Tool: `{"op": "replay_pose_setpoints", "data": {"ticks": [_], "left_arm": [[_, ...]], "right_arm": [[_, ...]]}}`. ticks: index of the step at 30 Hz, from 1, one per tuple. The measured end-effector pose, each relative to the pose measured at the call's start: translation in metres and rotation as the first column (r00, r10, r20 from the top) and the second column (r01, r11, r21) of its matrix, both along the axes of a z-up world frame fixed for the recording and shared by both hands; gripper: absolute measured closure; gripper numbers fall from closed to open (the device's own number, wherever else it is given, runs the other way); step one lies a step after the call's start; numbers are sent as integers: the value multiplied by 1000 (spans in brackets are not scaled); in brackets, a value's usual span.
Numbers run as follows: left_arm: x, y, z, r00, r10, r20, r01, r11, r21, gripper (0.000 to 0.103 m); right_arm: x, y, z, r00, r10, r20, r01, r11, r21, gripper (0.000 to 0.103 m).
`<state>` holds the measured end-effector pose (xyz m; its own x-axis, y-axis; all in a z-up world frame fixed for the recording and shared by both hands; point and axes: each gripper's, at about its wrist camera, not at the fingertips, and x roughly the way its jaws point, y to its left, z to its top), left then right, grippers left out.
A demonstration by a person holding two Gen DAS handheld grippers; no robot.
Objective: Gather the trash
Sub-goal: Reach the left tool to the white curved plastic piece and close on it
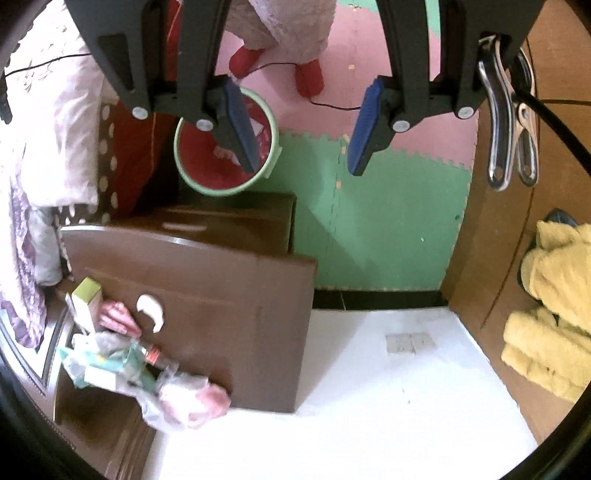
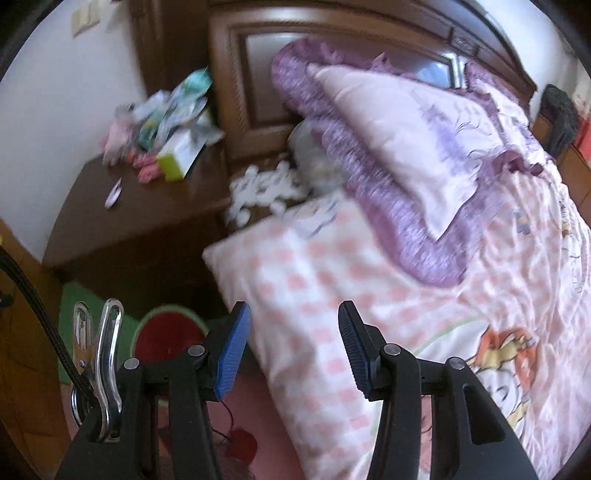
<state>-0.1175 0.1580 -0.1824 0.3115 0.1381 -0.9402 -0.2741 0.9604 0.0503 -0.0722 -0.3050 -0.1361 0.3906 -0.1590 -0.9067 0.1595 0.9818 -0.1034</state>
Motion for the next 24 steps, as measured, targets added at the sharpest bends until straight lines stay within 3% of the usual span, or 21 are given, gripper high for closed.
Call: {"op": "replay_pose_setpoints", "data": {"ticks": [6, 15, 21, 24], "left_arm": [[30, -10, 21, 999, 13, 39, -12, 999, -35, 51], [89, -40, 53, 993, -66, 100, 74, 994, -75, 51], [130, -57, 51, 988, -127, 87, 138, 981, -138, 50], [157, -73, 40, 976, -206, 69, 215, 965, -151, 50]], "right_arm": [[30, -14, 22, 998, -16, 58, 16, 1000, -8, 53], [79, -1, 44, 995, 10, 103, -16, 998, 58, 53], [113, 23, 44, 997, -5, 80, -4, 995, 104, 53], [131, 37, 39, 998, 3, 68, -10, 995, 99, 53]]}}
